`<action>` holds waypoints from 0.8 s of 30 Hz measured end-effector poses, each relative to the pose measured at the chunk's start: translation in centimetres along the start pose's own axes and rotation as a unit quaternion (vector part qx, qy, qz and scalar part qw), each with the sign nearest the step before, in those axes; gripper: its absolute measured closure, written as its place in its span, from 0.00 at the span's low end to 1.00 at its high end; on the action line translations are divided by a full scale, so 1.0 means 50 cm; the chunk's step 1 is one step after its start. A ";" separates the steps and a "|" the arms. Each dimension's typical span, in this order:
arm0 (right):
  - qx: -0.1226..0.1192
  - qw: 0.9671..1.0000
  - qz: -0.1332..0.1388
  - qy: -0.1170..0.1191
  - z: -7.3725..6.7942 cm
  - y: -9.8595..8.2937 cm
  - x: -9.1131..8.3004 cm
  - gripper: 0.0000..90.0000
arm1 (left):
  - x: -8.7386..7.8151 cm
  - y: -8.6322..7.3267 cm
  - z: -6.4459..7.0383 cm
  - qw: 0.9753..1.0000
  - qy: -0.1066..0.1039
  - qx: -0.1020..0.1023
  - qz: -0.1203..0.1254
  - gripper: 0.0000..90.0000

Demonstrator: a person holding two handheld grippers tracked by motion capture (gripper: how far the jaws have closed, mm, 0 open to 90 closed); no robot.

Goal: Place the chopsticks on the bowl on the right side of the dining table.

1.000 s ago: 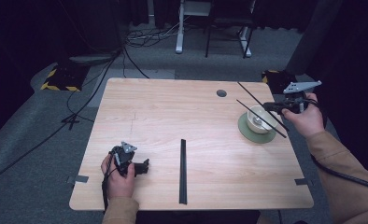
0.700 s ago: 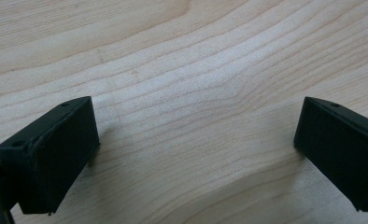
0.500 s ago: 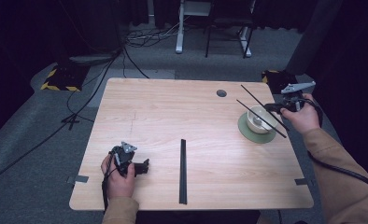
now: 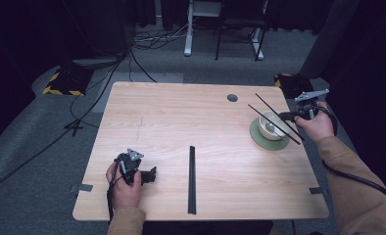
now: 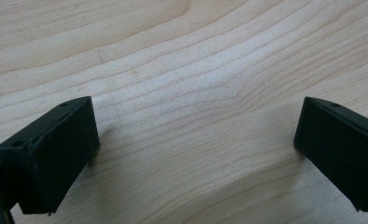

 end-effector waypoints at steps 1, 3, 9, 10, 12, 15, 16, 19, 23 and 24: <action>-0.005 1.000 -0.003 -0.001 0.002 -0.002 0.001 0.96 | 0.000 0.000 0.000 1.000 0.000 0.000 0.000 0.00; 0.000 1.000 -0.003 0.001 0.002 -0.003 0.002 0.96 | 0.000 0.000 0.000 1.000 0.000 0.000 0.000 0.00; -0.004 1.000 -0.010 -0.002 0.006 -0.008 0.011 0.96 | 0.000 0.000 0.000 1.000 0.000 0.000 0.000 0.00; -0.004 1.000 -0.012 -0.001 0.006 -0.011 0.014 0.96 | 0.000 0.000 0.000 1.000 0.000 0.000 0.000 0.00; -0.004 1.000 -0.014 -0.002 0.008 -0.012 0.017 0.96 | 0.000 0.000 0.000 1.000 0.000 0.000 0.000 0.00; 0.002 1.000 -0.016 -0.001 0.009 -0.017 0.021 0.96 | 0.000 0.000 0.000 1.000 0.000 0.000 0.000 0.00; 0.003 1.000 -0.018 0.000 0.010 -0.018 0.023 0.96 | 0.000 0.000 0.000 1.000 0.000 0.000 0.000 0.00; 0.001 1.000 -0.022 -0.001 0.012 -0.023 0.026 0.96 | 0.000 0.000 0.000 1.000 0.000 0.000 0.000 0.00; 0.005 1.000 -0.021 0.000 0.011 -0.024 0.032 0.96 | 0.000 0.000 0.000 1.000 0.000 0.000 0.000 0.00; 0.002 1.000 -0.023 0.000 0.012 -0.024 0.033 0.96 | 0.000 0.000 0.000 1.000 0.000 0.000 0.000 0.00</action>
Point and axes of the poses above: each handheld gripper's, and its own axes: x roughly forward along the jaws, y roughly out of its top, z roughly to its right, the point moved 2 cm from there along x, roughly forward along the jaws, and after that the axes turned 8 degrees about -x, right-handed, at the moved point
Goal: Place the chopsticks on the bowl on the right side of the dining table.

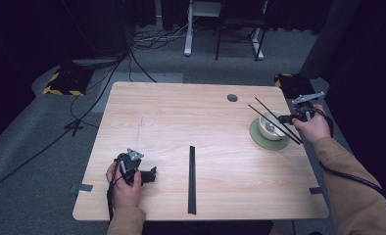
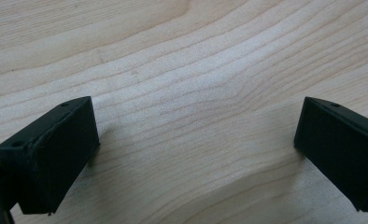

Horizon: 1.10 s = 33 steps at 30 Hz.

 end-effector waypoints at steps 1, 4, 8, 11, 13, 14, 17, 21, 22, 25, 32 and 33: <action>0.001 1.000 0.000 0.000 0.000 0.000 0.001 0.96 | 0.000 0.000 0.000 1.000 0.000 0.000 0.000 0.00; 0.003 1.000 0.001 0.001 -0.001 0.001 0.005 0.96 | 0.000 0.000 0.000 1.000 0.000 0.000 0.000 0.00; 0.004 1.000 -0.002 0.003 -0.003 0.001 0.015 0.96 | 0.000 0.000 0.000 1.000 0.000 0.000 0.000 0.00; 0.006 1.000 -0.003 0.004 -0.005 0.001 0.019 0.96 | 0.000 0.000 0.000 1.000 0.000 0.000 0.000 0.00; 0.003 1.000 -0.004 0.002 -0.004 0.001 0.020 0.96 | 0.000 0.000 0.000 1.000 0.000 0.000 0.000 0.00; 0.007 1.000 -0.003 0.003 -0.005 0.001 0.021 0.96 | 0.000 0.000 0.000 1.000 0.000 0.000 0.000 0.00; 0.006 1.000 -0.002 0.001 -0.005 0.001 0.022 0.95 | 0.000 0.000 0.000 1.000 0.000 0.000 0.000 0.00; 0.015 1.000 0.013 -0.008 -0.007 0.004 0.022 0.83 | 0.000 0.000 0.000 1.000 0.000 0.000 0.000 0.00; 0.016 1.000 0.015 -0.009 -0.008 0.006 0.022 0.79 | 0.000 0.000 0.000 1.000 0.000 0.000 0.000 0.00; 0.020 0.999 0.024 -0.010 -0.012 0.010 0.023 0.68 | 0.000 0.000 0.000 1.000 0.000 0.000 0.000 0.00; 0.026 0.999 0.017 -0.012 -0.019 0.011 0.036 0.61 | 0.000 0.000 0.000 1.000 0.000 0.000 0.000 0.00; 0.022 1.000 0.015 -0.012 -0.019 0.009 0.039 0.61 | 0.000 0.000 0.000 1.000 0.000 0.000 0.000 0.00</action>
Point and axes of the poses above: each handheld gripper's, and its own axes: x roughly forward along the jaws, y roughly out of its top, z roughly to its right, the point moved 2 cm from there along x, roughly forward along the jaws, and after that the axes turned 8 degrees about -x, right-handed, at the moved point
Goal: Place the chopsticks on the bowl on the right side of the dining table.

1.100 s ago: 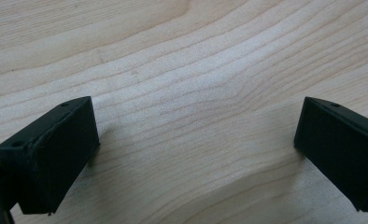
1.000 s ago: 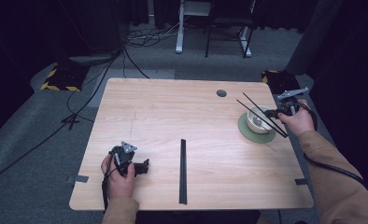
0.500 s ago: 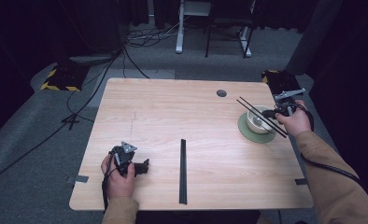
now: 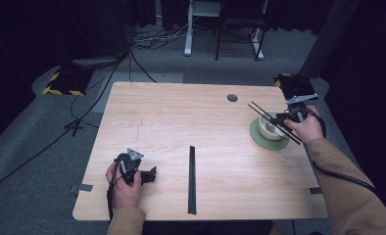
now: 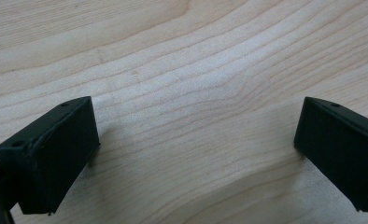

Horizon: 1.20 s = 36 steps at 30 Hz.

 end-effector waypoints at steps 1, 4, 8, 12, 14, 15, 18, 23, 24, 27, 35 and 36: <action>-0.003 1.000 -0.002 0.000 0.000 -0.001 0.002 0.65 | 0.000 0.000 0.000 1.000 0.000 0.000 0.000 0.00; -0.013 1.000 -0.011 0.006 -0.003 -0.003 0.003 0.76 | 0.000 0.000 0.000 1.000 0.000 0.000 0.000 0.00; -0.030 0.999 -0.012 0.012 -0.008 -0.003 0.003 0.83 | 0.000 0.000 0.000 1.000 0.000 0.000 0.000 0.00; -0.041 0.999 -0.019 0.019 -0.014 -0.003 0.001 0.87 | 0.000 0.000 0.000 1.000 0.000 0.000 0.000 0.00; -0.039 0.999 -0.017 0.024 -0.018 -0.003 0.000 0.85 | 0.000 0.000 0.000 1.000 0.000 0.000 0.000 0.00; -0.041 0.999 -0.017 0.027 -0.019 -0.003 -0.001 0.82 | 0.000 0.000 0.000 1.000 0.000 0.000 0.000 0.00; -0.042 0.998 -0.015 0.036 -0.026 -0.003 -0.005 0.79 | 0.000 0.000 0.000 1.000 0.000 0.000 0.000 0.00; -0.037 0.998 -0.011 0.053 -0.043 -0.002 -0.011 0.78 | 0.000 0.000 0.000 1.000 0.000 0.000 0.000 0.00; -0.048 0.997 -0.012 0.055 -0.043 -0.002 -0.012 0.77 | 0.000 0.000 0.000 1.000 0.000 0.000 0.000 0.00; -0.048 0.997 -0.010 0.051 -0.049 -0.001 -0.015 0.73 | 0.000 0.000 0.000 1.000 0.000 -0.001 0.000 0.00; -0.037 0.998 0.040 0.028 -0.048 -0.006 -0.072 0.66 | 0.000 0.000 0.000 1.000 0.000 0.000 0.000 0.00; -0.038 0.998 0.045 0.026 -0.047 -0.009 -0.081 0.66 | 0.000 0.000 0.000 1.000 0.000 0.000 0.000 0.00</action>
Point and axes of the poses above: each handheld gripper's, and its own axes: x roughly forward along the jaws, y roughly out of its top, z roughly to its right, the point moved 2 cm from there along x, roughly forward along the jaws, and after that the axes turned 8 degrees about -x, right-handed, at the moved point
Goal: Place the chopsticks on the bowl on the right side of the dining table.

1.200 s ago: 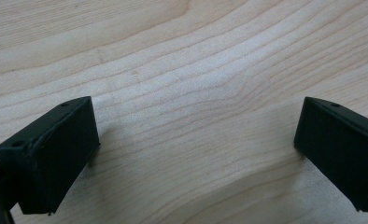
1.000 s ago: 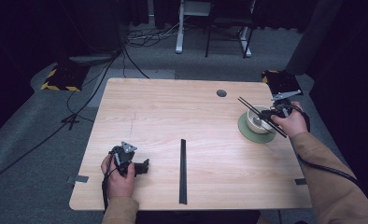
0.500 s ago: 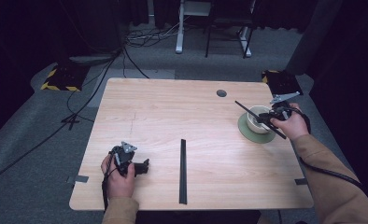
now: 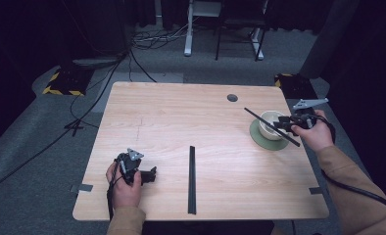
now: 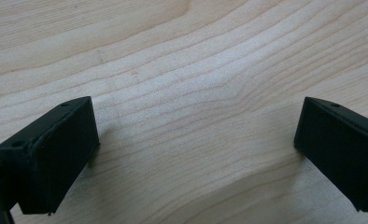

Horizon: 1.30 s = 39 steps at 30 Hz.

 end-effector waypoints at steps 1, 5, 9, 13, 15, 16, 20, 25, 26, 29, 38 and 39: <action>0.004 1.000 0.006 -0.004 -0.001 -0.001 -0.010 0.65 | 0.000 0.000 0.000 1.000 0.000 0.000 0.000 0.00; 0.011 0.999 0.025 -0.017 -0.004 -0.009 -0.052 0.62 | 0.000 0.000 0.000 1.000 -0.001 0.001 -0.001 0.00; 0.015 0.999 0.043 -0.027 -0.015 -0.023 -0.092 0.61 | 0.000 0.000 0.000 1.000 -0.001 0.000 0.000 0.00; 0.024 0.997 0.063 -0.039 -0.029 -0.041 -0.129 0.58 | 0.000 0.000 0.000 1.000 -0.002 0.000 -0.001 0.00; 0.035 0.996 0.069 -0.045 -0.036 -0.051 -0.142 0.55 | 0.000 0.000 0.000 1.000 -0.002 0.001 -0.001 0.00; 0.037 0.996 0.072 -0.046 -0.039 -0.057 -0.146 0.55 | 0.000 0.000 0.000 1.000 -0.001 0.001 -0.002 0.00; 0.043 0.995 0.078 -0.051 -0.053 -0.078 -0.156 0.52 | 0.000 0.000 0.000 1.000 0.000 0.001 -0.001 0.00; 0.044 0.993 0.088 -0.063 -0.067 -0.104 -0.160 0.49 | 0.000 0.000 0.000 1.000 -0.001 0.001 0.000 0.00; 0.038 0.993 0.087 -0.067 -0.069 -0.111 -0.157 0.49 | 0.000 0.000 0.000 1.000 -0.002 0.000 -0.001 0.00; 0.051 0.992 0.086 -0.075 -0.071 -0.129 -0.143 0.49 | 0.000 0.000 0.000 1.000 -0.002 0.001 -0.001 0.00; 0.066 0.991 0.074 -0.085 -0.062 -0.169 -0.096 0.48 | 0.000 0.000 0.000 1.000 -0.001 0.000 0.000 0.00; 0.062 0.992 0.071 -0.085 -0.059 -0.173 -0.091 0.48 | 0.000 0.000 0.000 1.000 -0.001 0.001 0.000 0.00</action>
Point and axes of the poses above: each handheld gripper's, and its own axes: x roughly forward along the jaws, y roughly out of its top, z roughly to its right, the point moved 2 cm from there along x, roughly forward along the jaws, and after that the axes turned 8 degrees about -x, right-handed, at the moved point
